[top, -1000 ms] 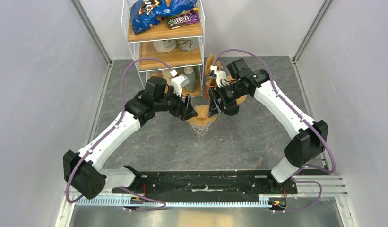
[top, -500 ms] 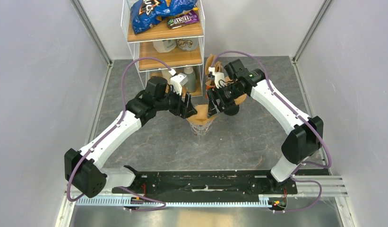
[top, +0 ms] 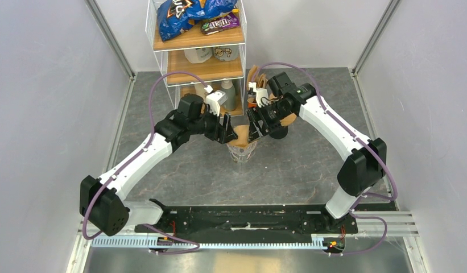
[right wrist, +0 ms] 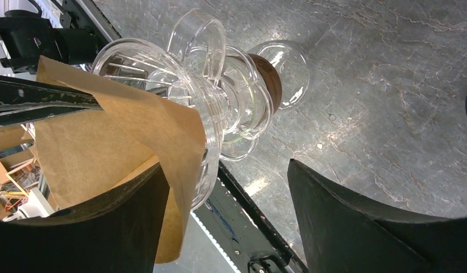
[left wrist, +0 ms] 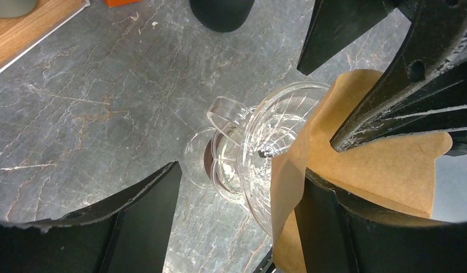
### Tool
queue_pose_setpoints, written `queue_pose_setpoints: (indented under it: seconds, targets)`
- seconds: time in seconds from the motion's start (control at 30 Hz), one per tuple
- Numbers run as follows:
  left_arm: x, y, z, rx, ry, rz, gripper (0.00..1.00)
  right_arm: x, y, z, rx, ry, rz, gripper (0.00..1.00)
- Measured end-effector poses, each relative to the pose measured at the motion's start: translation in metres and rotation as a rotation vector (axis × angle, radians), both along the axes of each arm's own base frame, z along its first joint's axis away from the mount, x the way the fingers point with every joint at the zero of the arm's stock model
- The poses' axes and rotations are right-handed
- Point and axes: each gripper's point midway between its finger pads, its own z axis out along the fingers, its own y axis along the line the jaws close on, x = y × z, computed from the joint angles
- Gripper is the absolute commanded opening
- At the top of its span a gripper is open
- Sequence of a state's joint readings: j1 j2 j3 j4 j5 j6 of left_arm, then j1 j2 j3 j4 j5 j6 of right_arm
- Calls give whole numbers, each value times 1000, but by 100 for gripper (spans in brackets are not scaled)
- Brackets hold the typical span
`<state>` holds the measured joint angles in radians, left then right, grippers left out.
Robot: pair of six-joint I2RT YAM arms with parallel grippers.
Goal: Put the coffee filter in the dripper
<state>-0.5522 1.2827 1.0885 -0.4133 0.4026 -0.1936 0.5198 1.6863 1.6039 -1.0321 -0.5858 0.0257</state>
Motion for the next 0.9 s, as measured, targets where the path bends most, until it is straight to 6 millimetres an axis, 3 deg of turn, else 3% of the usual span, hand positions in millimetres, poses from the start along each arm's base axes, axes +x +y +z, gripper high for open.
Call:
queue_pose_setpoints:
  seconds: [0.5,0.73,0.83,0.9]
  targets:
    - [-11,-8,-5,12,3,-33,83,-2,7,1,-25,-39,21,85]
    - [-12,7,26,-31,-54,-28,87,2,5,27,2,-112,49,86]
    - [-14,24,50,-71,-96,-3,73,-1,-2,38,9,-127,42,82]
    - [-14,34,63,-85,-115,18,57,-1,-12,48,11,-137,21,77]
